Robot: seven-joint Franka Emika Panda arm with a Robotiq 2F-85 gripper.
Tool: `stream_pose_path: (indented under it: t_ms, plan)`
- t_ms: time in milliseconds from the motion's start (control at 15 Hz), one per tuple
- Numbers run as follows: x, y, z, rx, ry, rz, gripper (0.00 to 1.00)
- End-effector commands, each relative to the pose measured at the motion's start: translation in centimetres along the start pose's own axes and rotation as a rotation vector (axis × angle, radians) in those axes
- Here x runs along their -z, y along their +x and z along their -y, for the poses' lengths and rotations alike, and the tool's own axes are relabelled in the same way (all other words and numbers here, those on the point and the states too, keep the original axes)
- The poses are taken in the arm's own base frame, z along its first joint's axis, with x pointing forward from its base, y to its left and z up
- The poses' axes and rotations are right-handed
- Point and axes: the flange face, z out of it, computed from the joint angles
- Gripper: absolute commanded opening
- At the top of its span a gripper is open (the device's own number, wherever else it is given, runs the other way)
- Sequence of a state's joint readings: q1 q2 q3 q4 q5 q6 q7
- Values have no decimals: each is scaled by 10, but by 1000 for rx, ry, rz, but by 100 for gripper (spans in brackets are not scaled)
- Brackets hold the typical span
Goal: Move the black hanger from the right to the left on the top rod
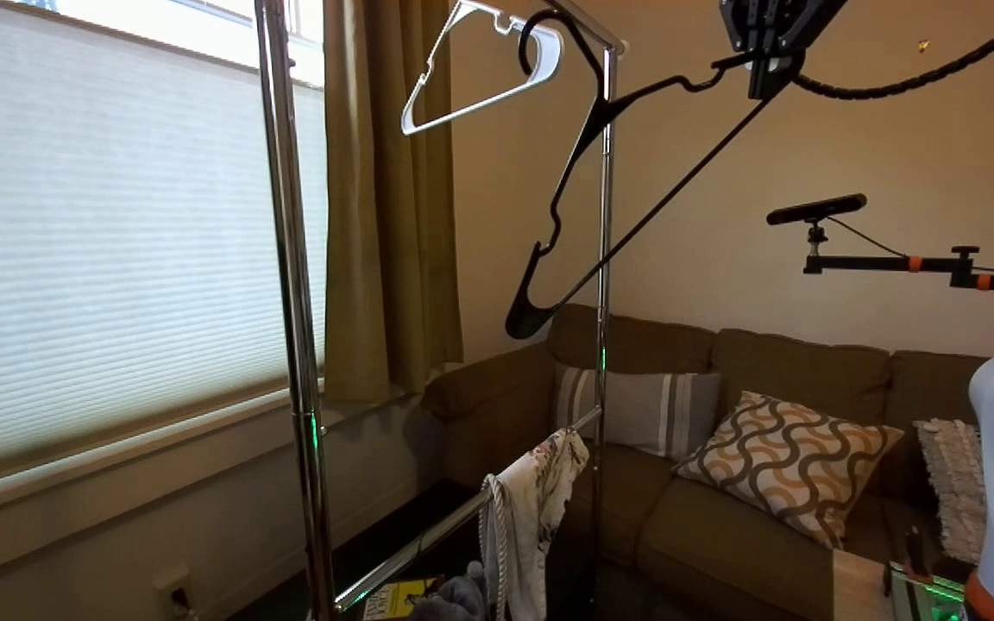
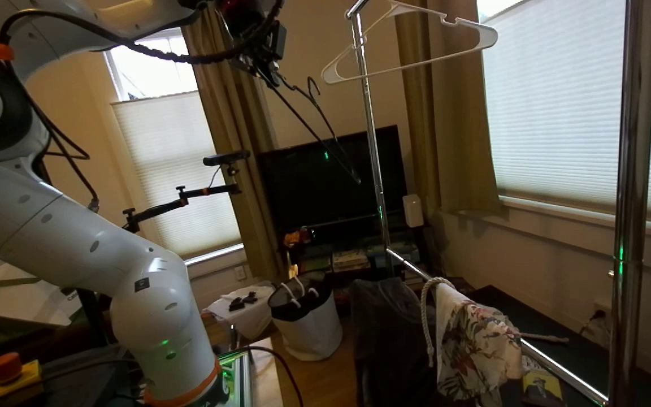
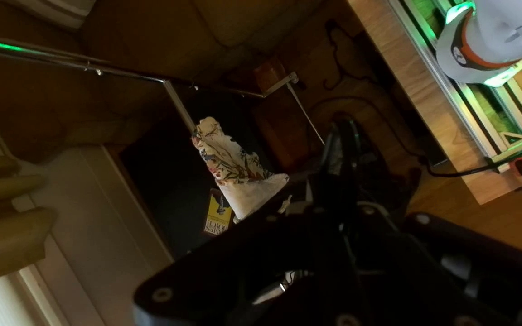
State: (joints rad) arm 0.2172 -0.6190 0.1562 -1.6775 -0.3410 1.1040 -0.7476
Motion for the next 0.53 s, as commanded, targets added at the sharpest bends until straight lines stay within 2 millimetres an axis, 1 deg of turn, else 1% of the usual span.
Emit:
stream_pose_path:
  t_ms: [0,67,333,467]
  plan:
    - [16,-1,-6,-163,101,7,1]
    - [22,-1,-5,-203,125,-2,1]
    - [54,6,4,-220,170,-80,1]
    - [65,10,1,-253,193,-106,1]
